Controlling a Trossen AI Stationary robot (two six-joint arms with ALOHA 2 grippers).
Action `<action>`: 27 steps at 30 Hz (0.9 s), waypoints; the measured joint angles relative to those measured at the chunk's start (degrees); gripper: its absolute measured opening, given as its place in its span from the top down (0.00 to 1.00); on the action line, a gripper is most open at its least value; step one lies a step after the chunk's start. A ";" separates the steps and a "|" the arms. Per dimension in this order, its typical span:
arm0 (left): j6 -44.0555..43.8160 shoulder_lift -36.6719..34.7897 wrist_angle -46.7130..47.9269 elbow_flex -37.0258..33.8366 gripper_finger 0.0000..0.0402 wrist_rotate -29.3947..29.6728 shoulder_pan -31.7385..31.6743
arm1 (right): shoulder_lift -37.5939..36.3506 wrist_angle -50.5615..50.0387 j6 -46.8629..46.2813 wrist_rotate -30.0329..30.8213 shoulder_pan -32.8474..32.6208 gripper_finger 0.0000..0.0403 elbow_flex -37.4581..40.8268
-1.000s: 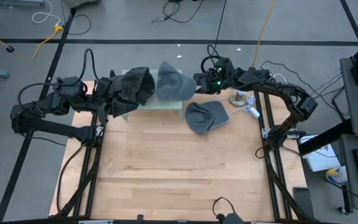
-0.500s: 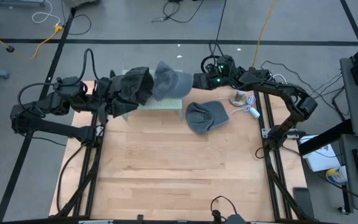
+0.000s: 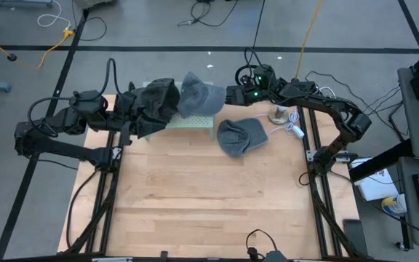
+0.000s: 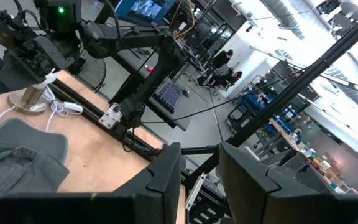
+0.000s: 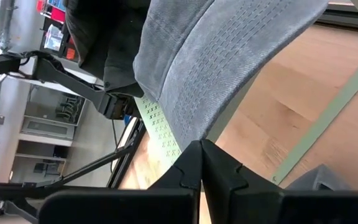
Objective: Pick & Place hat
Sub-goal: Put the gray cap on the shelf
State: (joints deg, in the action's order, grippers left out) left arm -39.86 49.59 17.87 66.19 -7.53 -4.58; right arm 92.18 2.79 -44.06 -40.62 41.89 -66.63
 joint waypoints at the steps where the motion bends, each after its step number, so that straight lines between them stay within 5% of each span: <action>1: 0.00 0.08 0.09 0.00 0.72 -0.15 0.00 | 0.00 0.02 -0.36 0.11 0.00 0.99 0.00; 15: 0.46 0.71 -1.86 0.00 0.72 -0.43 0.00 | 0.00 -0.05 -0.21 4.41 0.00 0.68 -0.07; 27: 0.39 0.67 -1.88 0.00 0.72 -0.48 0.00 | -0.03 -0.69 -1.14 11.26 0.27 0.66 -0.07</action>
State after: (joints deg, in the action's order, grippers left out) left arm -39.46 50.26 15.99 66.19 -8.01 -4.58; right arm 92.15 2.10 -45.20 -29.35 42.16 -66.70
